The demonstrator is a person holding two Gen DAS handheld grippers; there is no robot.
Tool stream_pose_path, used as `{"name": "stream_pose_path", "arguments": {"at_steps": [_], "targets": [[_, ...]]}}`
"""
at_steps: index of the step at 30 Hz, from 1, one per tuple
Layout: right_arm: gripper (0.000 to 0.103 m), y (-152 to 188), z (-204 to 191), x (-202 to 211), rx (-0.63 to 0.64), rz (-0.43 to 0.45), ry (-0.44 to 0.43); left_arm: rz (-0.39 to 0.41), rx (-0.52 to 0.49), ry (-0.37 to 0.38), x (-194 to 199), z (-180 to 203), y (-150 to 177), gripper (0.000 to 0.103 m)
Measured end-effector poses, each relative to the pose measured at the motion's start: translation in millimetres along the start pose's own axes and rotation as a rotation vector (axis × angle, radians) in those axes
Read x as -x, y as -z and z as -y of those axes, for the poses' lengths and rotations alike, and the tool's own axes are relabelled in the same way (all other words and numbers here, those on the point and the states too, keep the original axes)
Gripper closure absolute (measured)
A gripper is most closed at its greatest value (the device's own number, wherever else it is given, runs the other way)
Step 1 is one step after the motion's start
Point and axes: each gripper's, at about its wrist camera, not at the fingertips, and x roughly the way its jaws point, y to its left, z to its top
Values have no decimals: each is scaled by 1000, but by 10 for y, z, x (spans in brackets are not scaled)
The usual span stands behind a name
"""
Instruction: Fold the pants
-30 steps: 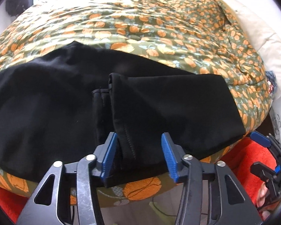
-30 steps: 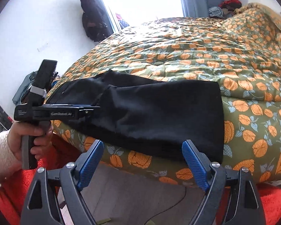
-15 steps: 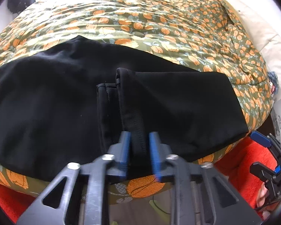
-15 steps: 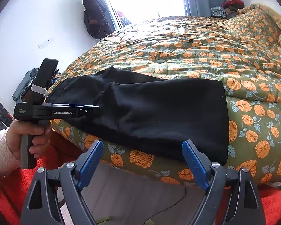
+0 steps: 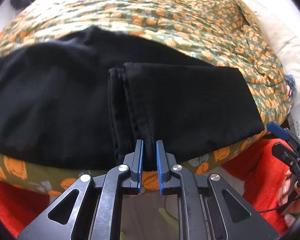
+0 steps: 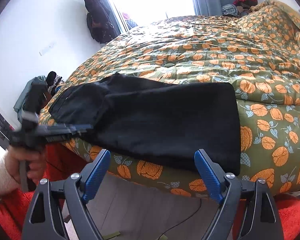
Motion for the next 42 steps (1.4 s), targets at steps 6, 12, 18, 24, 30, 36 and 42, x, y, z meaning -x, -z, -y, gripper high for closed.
{"name": "stream_pose_path", "arguments": {"at_steps": [6,12,18,24,30,36,42], "targets": [[18,6,12,19,-6,5,-1,117,70,71,310,-88,-174,33],[18,-11,20,-5,-16,2,-5,-81,65,7,-220,-145,-432,36],[18,-20,82,164,-25,76,23,-27,-41,-19,-182,108,-544,92],[18,-234,609,388,-219,186,2,13,-26,-6,-67,-83,-679,92],[19,-404,1057,-317,-422,-26,-313,-15,-71,-67,-297,-80,-505,77],[46,-660,1172,-433,-416,-97,-219,0,-50,-66,-252,-118,-455,57],[33,-908,1478,-886,-405,-168,14,11,-34,-55,-262,-94,-449,45]]}}
